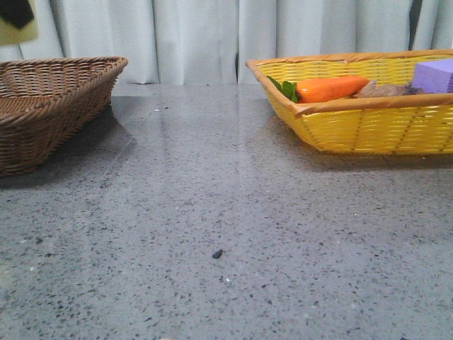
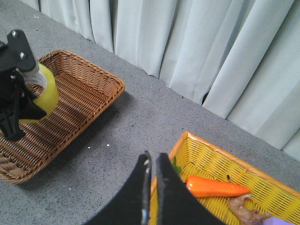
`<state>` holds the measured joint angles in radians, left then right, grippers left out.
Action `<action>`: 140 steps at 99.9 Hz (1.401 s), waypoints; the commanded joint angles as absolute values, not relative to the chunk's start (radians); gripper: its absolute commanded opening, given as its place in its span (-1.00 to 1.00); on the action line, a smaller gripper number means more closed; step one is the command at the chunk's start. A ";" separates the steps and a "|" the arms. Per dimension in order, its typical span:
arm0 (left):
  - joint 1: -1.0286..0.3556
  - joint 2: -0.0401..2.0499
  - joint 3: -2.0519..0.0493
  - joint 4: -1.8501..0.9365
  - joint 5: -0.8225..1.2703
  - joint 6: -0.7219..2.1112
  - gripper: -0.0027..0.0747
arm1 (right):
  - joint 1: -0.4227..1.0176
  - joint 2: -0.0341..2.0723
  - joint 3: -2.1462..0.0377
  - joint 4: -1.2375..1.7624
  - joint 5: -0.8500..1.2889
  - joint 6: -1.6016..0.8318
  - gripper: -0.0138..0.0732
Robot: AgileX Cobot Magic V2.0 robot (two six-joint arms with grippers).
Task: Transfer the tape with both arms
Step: 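Lift the tape roll with the left gripper toward the brown basket, then lower the tape roll into the brown basket and open the left gripper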
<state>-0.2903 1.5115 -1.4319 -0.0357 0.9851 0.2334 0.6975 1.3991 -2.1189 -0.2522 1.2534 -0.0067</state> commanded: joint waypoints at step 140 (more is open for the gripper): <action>-0.290 0.952 -1.182 -0.245 0.720 0.227 -0.99 | 0.693 0.966 -1.541 -0.297 0.913 0.066 -0.85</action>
<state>-0.2902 1.0346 -1.1829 -0.2158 0.7700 0.2334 0.6975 1.0754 -1.6593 -0.2597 1.0789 0.0390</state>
